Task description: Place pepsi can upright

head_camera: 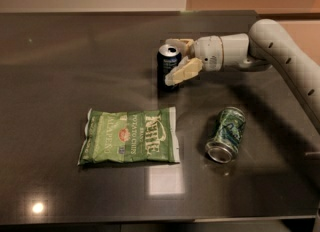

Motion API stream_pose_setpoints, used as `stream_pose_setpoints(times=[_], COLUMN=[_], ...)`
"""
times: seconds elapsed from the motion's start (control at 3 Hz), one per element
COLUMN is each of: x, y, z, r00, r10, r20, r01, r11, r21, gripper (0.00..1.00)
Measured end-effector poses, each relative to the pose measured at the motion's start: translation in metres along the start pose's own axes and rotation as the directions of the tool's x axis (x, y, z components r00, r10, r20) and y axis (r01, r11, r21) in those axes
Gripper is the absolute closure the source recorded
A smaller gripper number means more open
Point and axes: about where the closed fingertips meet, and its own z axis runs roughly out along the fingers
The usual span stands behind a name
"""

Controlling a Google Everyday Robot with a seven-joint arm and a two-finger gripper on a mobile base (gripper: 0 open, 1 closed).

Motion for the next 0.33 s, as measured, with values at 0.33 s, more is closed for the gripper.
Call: stream_pose_setpoints(times=[0.33], x=[0.0], y=[0.0], z=[0.0001], r00=[1.0], r10=[0.0], r20=[0.0], r01=[0.0], r11=[1.0], r21=[0.0], gripper=[0.0])
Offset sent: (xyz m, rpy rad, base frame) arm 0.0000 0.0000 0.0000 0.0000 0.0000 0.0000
